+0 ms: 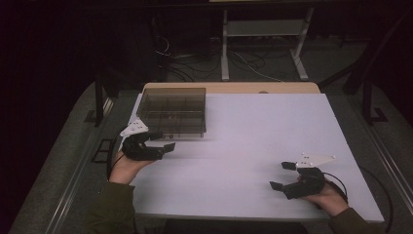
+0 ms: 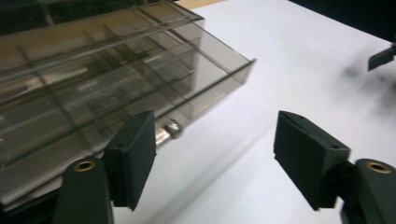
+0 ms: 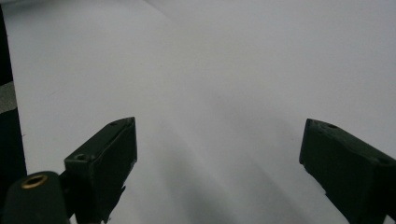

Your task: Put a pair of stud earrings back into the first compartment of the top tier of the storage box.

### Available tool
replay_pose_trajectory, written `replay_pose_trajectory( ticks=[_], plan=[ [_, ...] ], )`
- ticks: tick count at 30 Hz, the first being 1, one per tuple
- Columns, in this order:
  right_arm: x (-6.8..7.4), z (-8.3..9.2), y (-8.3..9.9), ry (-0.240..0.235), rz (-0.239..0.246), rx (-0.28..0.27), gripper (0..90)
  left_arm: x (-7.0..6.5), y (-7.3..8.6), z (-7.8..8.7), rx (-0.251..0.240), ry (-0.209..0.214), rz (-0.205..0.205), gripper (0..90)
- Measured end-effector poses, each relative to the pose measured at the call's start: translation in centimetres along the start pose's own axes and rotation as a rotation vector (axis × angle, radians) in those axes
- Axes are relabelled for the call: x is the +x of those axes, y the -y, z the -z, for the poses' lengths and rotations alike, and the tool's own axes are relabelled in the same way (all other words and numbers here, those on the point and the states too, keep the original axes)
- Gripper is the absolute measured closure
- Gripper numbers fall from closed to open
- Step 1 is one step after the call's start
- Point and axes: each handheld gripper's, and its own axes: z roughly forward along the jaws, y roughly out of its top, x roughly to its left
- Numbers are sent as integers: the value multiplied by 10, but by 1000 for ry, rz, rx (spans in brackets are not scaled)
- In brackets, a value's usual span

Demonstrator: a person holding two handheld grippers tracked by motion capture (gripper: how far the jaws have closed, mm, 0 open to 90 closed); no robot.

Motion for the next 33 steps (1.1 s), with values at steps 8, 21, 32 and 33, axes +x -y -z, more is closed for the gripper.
replay_pose_trajectory(
  ticks=[8,21,32,33],
  plan=[
    [0,0,0,1,0,-1,106,-21,16,-15,26,32,-29,188],
    [-1,0,0,0,0,-1,106,-36,40,-33,37,57,-31,83],
    [0,0,0,2,3,-1,106,-45,48,-47,93,65,-58,0],
    [0,0,0,2,3,0,106,-45,49,-47,99,65,-61,0]
  ],
)
